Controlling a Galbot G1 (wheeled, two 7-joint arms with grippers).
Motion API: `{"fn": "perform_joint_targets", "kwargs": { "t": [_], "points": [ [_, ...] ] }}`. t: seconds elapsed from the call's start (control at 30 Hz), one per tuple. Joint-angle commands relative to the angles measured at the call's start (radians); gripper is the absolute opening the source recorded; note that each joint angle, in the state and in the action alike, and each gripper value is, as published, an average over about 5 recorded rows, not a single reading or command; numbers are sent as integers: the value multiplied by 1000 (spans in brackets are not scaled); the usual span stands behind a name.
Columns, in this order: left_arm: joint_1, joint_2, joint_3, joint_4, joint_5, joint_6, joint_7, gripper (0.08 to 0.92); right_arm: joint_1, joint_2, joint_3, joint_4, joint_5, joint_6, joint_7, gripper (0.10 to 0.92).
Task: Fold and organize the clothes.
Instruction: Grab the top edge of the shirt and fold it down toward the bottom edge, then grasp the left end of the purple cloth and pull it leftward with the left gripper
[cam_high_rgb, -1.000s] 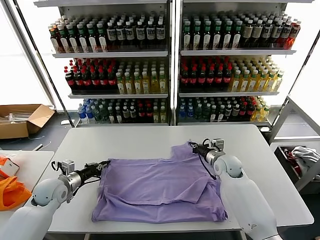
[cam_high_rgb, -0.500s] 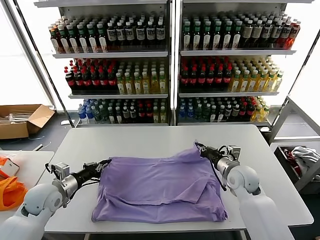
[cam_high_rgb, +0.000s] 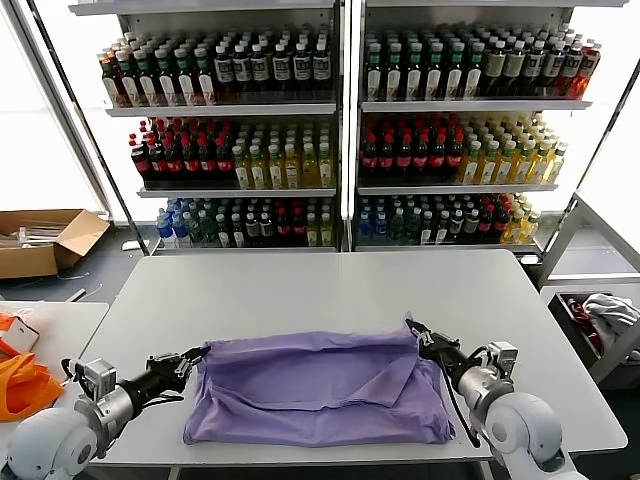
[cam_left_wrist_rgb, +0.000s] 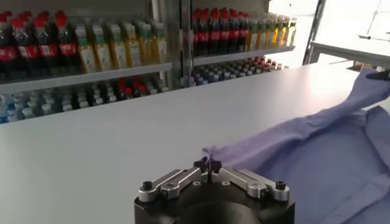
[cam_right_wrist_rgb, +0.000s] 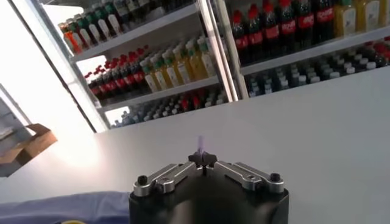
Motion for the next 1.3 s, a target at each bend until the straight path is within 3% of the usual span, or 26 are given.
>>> {"fn": "perform_joint_targets", "kwargs": {
  "t": [0.03, 0.33, 0.57, 0.73, 0.93, 1.13, 1.3],
  "points": [
    [234, -14, -149, -99, 47, 14, 4, 85, -242, -4, 78, 116, -24, 4, -25, 106],
    [344, -59, -142, -127, 147, -13, 20, 122, -321, -3, 82, 119, -98, 20, -55, 118],
    [313, -73, -164, -166, 137, 3, -23, 313, -311, -13, 100, 156, -108, 47, -70, 292],
    [270, -102, -166, -209, -10, -7, -175, 461, -305, -2, 145, 151, -218, 224, -107, 439],
    [230, -235, -50, -233, -47, -76, -408, 634, -290, 65, 180, 93, -290, 482, -128, 613],
    [241, -349, 57, -218, -55, -124, -511, 791, -306, 96, 204, 51, -320, 532, -116, 780],
    [233, -426, 128, -183, 14, -133, -553, 821, -346, 128, 201, 33, -349, 551, -114, 821]
  ]
}}
